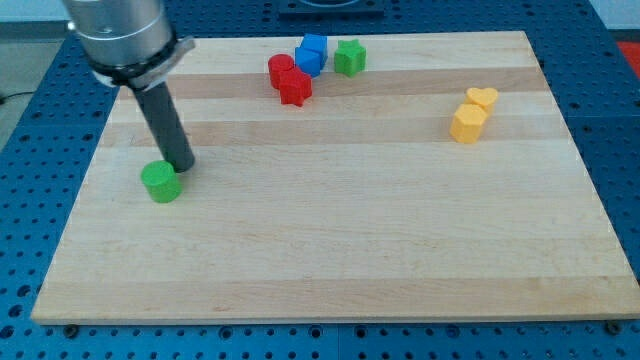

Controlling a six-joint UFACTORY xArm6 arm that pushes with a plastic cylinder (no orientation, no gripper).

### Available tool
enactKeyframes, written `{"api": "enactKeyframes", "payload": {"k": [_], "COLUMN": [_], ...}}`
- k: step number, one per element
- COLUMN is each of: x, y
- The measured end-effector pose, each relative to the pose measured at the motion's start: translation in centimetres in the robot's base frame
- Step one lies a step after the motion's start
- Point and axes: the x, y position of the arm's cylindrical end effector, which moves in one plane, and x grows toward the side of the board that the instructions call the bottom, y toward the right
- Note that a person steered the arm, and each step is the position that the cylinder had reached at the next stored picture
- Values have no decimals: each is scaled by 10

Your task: Move the green circle towards the bottom left corner

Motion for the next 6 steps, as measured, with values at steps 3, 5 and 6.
{"api": "enactKeyframes", "payload": {"k": [3,5,6], "x": [61,39,-18], "y": [-15,91,166]}}
